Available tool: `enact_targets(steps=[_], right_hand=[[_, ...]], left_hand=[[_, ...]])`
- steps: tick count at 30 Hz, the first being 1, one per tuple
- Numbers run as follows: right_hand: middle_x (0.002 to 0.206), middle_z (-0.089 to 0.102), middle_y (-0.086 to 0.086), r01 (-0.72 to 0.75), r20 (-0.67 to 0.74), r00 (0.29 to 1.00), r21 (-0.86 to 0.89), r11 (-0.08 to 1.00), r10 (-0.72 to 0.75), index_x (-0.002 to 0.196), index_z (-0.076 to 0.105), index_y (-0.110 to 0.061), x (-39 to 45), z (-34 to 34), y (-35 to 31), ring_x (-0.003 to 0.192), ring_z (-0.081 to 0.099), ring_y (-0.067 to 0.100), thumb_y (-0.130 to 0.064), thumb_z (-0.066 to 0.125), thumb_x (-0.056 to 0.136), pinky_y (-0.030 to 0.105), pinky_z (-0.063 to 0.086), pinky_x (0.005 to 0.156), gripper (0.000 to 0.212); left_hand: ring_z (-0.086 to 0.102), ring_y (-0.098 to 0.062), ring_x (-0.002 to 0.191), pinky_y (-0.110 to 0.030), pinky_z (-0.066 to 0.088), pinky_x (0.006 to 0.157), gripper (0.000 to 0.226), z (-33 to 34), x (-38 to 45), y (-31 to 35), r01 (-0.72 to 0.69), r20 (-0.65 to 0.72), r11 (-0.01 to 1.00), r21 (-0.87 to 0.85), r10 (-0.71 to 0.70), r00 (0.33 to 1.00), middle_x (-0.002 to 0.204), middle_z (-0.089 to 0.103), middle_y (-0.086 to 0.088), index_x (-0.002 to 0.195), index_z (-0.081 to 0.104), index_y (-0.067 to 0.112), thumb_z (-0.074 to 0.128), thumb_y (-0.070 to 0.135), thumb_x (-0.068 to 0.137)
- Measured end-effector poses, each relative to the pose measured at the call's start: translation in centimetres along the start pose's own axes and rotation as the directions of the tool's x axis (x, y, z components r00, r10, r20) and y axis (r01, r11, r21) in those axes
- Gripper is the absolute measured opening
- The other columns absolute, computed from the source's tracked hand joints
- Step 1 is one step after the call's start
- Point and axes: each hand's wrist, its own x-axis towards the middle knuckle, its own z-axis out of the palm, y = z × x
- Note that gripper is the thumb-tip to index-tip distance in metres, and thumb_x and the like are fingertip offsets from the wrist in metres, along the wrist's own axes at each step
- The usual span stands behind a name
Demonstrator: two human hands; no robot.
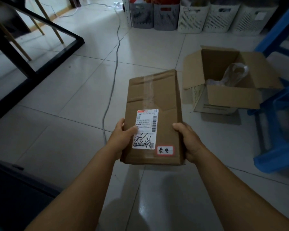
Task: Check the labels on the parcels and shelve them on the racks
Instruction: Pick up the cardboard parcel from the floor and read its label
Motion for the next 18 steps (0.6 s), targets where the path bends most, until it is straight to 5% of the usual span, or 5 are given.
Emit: enact_targets(steps=[4,8,13,18], right_hand=[[0.108,0.072,0.017,-0.027,0.092,0.996,0.081,0.996,0.019,0.122,0.061,-0.011,-0.1,-0.9,0.0,0.095,0.069,0.034,-0.044,0.068,0.066,0.049,0.056,0.084,0.066],[0.095,0.074,0.014,-0.083,0.194,0.980,0.219,0.972,0.041,0.109,0.067,-0.007,-0.4,-1.3,-0.6,0.082,0.071,0.027,-0.036,0.058,0.070,0.038,0.058,0.076,0.049],[0.098,0.073,0.015,-0.044,0.208,0.978,0.269,0.962,-0.013,0.112,0.065,-0.006,-0.4,-1.5,-1.1,0.086,0.069,0.028,-0.035,0.054,0.074,0.039,0.058,0.076,0.049],[0.090,0.076,0.010,-0.002,0.144,0.989,0.211,0.978,-0.029,0.108,0.066,-0.009,-0.3,-1.4,-2.3,0.077,0.072,0.022,-0.036,0.048,0.091,0.035,0.057,0.072,0.036]], left_hand=[[0.074,-0.031,0.099,-0.043,0.061,0.083,0.051,-0.8,0.1,-0.7,0.033,0.078,0.996,-0.083,-0.026,0.997,0.116,0.076,-0.015,0.143,0.047,0.016,0.064,0.028,0.096],[0.070,-0.036,0.112,-0.044,0.061,0.086,0.088,-1.2,0.3,-1.2,0.047,0.194,0.979,-0.198,-0.008,0.981,0.126,0.072,-0.017,0.145,0.050,0.015,0.078,0.050,0.070],[0.078,-0.023,0.084,-0.035,0.064,0.065,0.070,-1.5,0.4,-1.4,0.067,0.300,0.962,-0.266,0.016,0.954,0.105,0.079,-0.009,0.139,0.058,0.012,0.065,0.042,0.076],[0.072,-0.029,0.099,-0.038,0.065,0.074,0.075,-0.8,0.4,-1.0,0.073,0.283,0.956,-0.285,0.011,0.959,0.130,0.070,-0.018,0.143,0.054,0.011,0.070,0.038,0.075]])
